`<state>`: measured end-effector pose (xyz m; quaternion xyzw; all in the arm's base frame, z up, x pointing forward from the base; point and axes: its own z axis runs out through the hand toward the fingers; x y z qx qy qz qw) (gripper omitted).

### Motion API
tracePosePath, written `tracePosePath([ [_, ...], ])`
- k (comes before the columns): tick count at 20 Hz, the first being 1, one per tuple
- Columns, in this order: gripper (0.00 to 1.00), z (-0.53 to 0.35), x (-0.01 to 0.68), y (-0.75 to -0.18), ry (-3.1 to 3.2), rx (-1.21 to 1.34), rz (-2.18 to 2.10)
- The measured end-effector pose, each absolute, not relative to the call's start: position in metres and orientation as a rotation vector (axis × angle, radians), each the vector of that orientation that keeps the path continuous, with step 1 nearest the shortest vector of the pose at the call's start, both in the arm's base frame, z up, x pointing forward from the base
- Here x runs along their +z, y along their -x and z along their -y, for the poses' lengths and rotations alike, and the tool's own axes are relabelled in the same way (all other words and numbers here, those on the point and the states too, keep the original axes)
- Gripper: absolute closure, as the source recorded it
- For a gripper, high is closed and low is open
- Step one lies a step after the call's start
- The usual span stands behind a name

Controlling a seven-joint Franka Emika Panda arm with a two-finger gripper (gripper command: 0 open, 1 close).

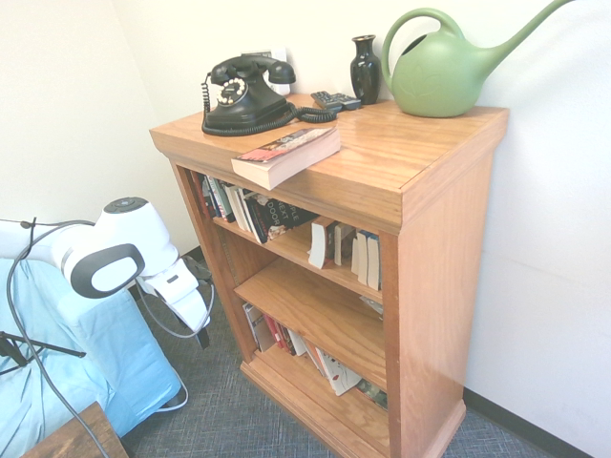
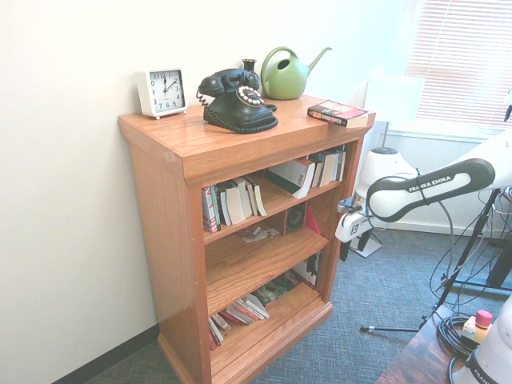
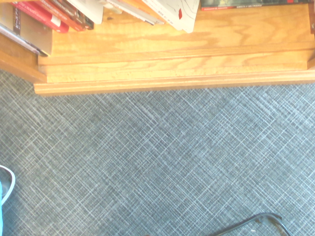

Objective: Organize the shelf

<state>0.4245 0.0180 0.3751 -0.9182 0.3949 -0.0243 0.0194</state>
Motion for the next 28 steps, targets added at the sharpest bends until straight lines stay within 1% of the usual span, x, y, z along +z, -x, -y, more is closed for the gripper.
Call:
tracePosePath([
  [2, 0.0, -0.018, 0.375, -0.425, 2.86, -0.087, -1.23],
  [4, 0.0, -0.017, 0.376, -0.427, 2.899, -0.155, -1.241],
  [7, 0.0, 0.003, 0.375, -0.43, 2.995, -0.339, -1.268],
  [10, 0.0, 0.051, 0.375, -0.427, 3.097, -0.543, -1.31],
  [13, 0.0, 0.096, 0.39, -0.421, 3.19, -0.75, -1.322],
  [19, 0.0, 0.129, 0.467, -0.418, 3.309, -1.249, -1.208],
  [23, 0.0, 0.118, 0.51, -0.409, 3.369, -1.625, -1.018],
  [28, 0.0, 0.092, 0.533, -0.405, 3.387, -2.106, -0.695],
])
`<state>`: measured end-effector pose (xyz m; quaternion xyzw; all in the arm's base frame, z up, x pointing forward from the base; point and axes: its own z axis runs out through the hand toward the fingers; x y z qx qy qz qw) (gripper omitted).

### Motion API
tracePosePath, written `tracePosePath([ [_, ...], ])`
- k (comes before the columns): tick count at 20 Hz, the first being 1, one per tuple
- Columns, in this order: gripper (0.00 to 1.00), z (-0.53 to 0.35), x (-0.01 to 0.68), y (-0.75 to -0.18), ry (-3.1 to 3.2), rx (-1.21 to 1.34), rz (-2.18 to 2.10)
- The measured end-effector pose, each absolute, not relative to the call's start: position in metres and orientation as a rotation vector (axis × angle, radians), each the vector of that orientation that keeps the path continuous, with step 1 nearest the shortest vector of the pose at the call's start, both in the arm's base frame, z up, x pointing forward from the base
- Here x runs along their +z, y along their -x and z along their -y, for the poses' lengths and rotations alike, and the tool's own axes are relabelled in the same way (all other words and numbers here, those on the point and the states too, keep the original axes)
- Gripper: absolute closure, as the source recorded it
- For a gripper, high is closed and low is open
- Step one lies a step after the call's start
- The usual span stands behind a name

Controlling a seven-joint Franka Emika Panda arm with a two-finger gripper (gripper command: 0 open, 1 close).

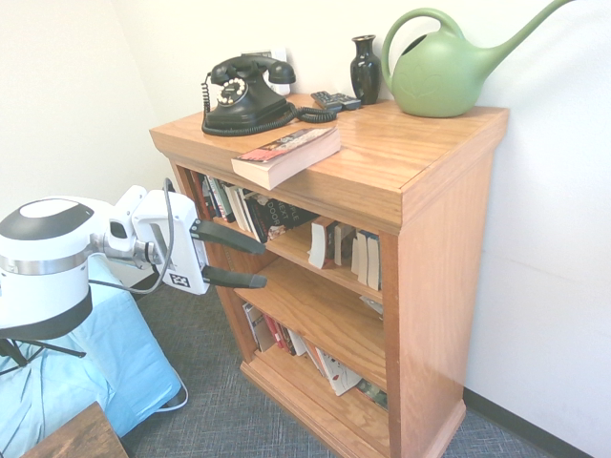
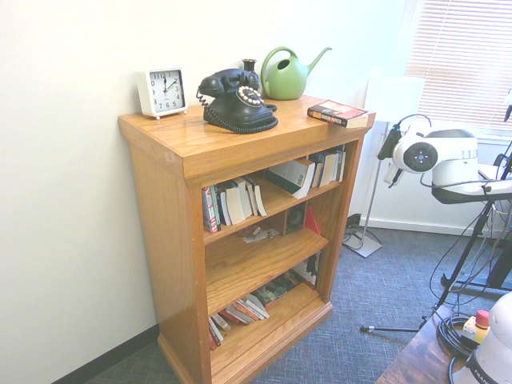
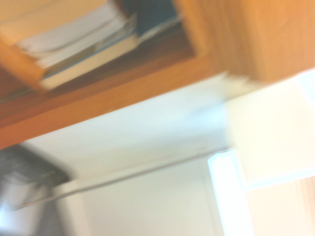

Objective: Organize the shelf

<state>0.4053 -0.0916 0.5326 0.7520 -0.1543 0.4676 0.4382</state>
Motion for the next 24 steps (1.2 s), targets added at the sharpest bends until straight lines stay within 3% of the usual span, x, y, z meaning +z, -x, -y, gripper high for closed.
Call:
tracePosePath([
  [17, 0.0, 0.011, 0.555, -0.409, -1.696, 1.463, -0.119],
  [24, 0.0, 0.001, 0.562, -0.436, -1.699, 1.514, -0.176],
])
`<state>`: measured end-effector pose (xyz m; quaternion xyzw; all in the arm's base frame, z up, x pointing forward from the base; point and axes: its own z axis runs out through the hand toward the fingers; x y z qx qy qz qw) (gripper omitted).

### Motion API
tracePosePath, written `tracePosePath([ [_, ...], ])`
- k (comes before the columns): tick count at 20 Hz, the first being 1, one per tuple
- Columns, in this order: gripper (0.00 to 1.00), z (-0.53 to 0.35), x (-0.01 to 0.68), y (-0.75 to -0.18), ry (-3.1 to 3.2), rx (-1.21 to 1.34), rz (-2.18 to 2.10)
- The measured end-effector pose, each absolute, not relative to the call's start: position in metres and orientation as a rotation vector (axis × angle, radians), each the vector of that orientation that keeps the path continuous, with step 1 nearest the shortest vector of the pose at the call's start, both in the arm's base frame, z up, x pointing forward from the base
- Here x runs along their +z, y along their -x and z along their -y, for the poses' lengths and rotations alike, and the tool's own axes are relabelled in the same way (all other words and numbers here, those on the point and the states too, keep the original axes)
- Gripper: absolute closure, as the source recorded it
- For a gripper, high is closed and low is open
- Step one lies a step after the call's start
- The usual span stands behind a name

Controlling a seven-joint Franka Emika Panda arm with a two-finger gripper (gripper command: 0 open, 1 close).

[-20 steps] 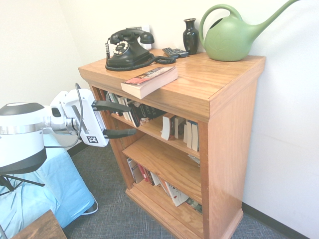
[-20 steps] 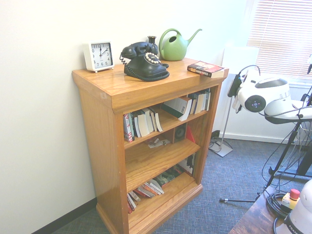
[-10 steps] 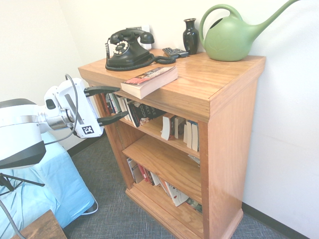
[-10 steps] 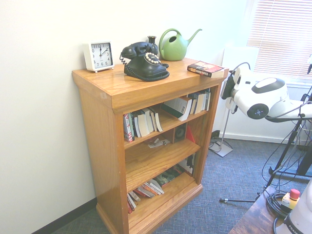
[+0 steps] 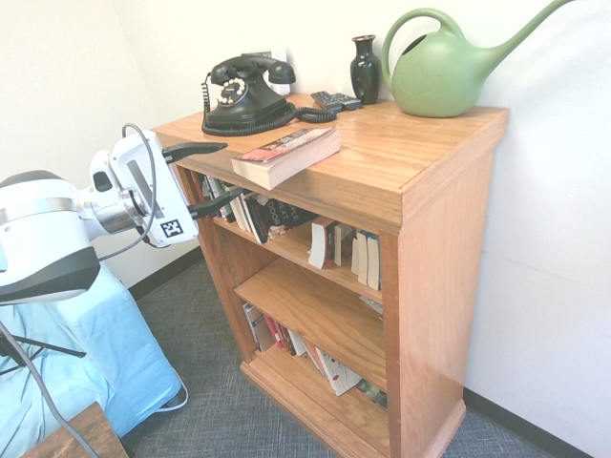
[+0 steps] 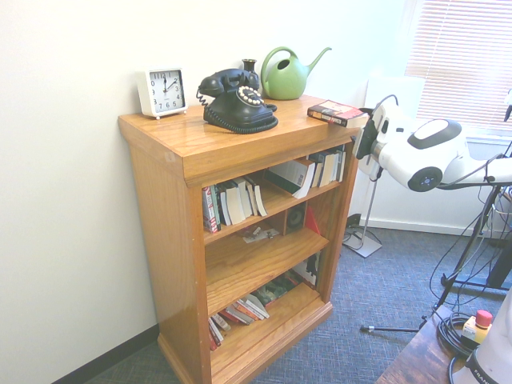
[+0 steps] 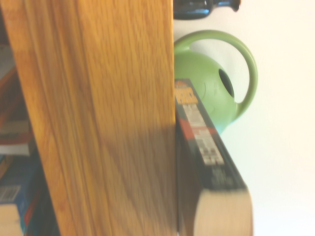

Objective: Organize the shelf

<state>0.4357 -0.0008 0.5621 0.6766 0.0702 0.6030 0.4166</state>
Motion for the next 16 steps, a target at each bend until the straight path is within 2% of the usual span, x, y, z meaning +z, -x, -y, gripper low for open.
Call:
tracePosePath([
  [2, 0.0, 0.001, 0.561, -0.445, -1.705, 1.511, -0.184],
  [3, 1.0, 0.001, 0.563, -0.449, -1.707, 1.512, -0.186],
  [16, 1.0, -0.005, 0.569, -0.469, -1.707, 1.528, -0.191],
])
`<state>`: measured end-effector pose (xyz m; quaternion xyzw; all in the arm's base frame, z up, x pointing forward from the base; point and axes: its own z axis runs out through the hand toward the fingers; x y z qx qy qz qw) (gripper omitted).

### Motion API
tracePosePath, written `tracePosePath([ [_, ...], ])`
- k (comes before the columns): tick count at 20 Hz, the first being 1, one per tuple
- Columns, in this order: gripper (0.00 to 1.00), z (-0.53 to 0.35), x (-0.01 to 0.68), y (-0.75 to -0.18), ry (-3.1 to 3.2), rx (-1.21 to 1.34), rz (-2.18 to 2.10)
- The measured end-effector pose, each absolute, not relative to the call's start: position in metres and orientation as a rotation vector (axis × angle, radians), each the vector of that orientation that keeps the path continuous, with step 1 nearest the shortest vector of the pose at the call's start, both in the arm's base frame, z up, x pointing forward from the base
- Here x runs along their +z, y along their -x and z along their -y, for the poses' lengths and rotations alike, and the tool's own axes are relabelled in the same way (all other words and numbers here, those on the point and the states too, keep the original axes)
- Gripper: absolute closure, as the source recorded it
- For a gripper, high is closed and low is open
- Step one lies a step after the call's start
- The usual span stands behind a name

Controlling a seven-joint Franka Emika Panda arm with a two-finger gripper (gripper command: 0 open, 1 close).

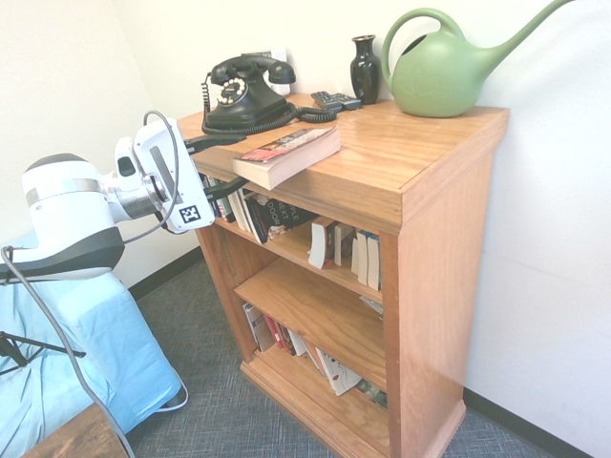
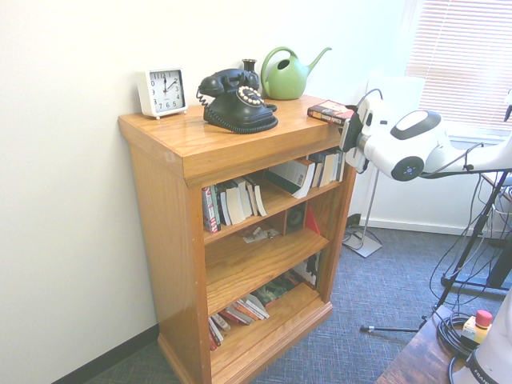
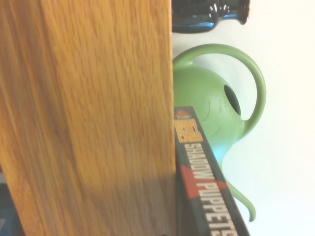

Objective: Organize the shelf

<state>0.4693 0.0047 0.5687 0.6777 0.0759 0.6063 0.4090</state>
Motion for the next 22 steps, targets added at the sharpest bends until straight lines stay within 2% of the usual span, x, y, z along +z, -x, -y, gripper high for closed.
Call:
tracePosePath([
  [22, 1.0, 0.006, 0.579, -0.457, -1.758, 1.559, -0.084],
])
